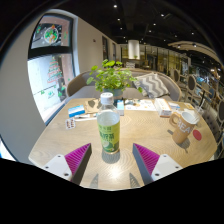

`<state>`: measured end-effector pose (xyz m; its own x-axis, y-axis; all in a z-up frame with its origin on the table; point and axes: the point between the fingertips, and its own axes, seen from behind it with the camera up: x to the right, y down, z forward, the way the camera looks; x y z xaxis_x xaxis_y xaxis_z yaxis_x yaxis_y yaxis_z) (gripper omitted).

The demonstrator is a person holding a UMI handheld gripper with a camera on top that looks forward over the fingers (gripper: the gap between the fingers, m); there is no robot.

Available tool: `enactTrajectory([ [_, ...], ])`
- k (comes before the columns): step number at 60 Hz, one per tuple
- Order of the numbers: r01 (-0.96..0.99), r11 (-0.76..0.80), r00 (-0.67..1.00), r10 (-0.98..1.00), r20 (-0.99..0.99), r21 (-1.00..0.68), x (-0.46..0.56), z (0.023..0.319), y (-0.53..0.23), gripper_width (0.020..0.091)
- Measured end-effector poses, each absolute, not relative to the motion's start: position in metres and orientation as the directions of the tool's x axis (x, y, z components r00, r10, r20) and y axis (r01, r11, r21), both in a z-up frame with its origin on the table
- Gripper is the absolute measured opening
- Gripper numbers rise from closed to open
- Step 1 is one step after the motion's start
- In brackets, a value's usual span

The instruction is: Pour water

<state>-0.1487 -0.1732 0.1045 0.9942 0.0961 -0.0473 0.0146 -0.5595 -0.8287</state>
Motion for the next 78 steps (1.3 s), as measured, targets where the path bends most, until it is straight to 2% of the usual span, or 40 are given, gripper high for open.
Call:
enactTrajectory([
  [8,-0.013,-0.519,0.997,0.062,-0.053,-0.854,-0.161,0.081,-0.121,0.0852],
  [16,-0.018,-0.495,0.996,0.062,-0.056,-0.868,-0.168,0.061,-0.082,0.0801],
  [21,-0.01,-0.479,0.997,0.064,-0.046,-0.878,-0.17,0.055,-0.066,0.0713],
  [25,-0.011,-0.456,0.997,0.058,-0.043,-0.89,-0.168,0.057,-0.061,0.055],
  [27,-0.011,-0.455,0.998,0.052,-0.039,-0.891,-0.167,0.057,-0.06,0.0547],
  [39,0.012,-0.458,0.996,0.08,-0.028,-0.889,-0.165,0.06,-0.063,0.0395],
  [42,0.022,-0.462,0.995,0.094,-0.024,-0.887,-0.165,0.064,-0.066,0.0393],
  [50,-0.017,-0.456,0.991,0.108,-0.075,-0.89,-0.162,0.095,-0.074,0.0395],
  [54,-0.114,-0.445,0.978,0.105,-0.178,-0.888,-0.158,0.126,-0.075,0.0394],
  [61,-0.393,-0.432,0.879,0.081,-0.469,-0.812,-0.143,0.188,-0.072,0.0395],
  [69,-0.689,-0.412,0.631,0.063,-0.773,-0.596,-0.11,0.245,-0.062,0.0393],
  [73,-0.805,-0.408,0.459,0.035,-0.888,-0.432,-0.089,0.262,-0.054,0.0391],
  [78,-0.903,-0.392,0.193,-0.003,-0.981,-0.177,-0.058,0.268,-0.042,0.0389],
])
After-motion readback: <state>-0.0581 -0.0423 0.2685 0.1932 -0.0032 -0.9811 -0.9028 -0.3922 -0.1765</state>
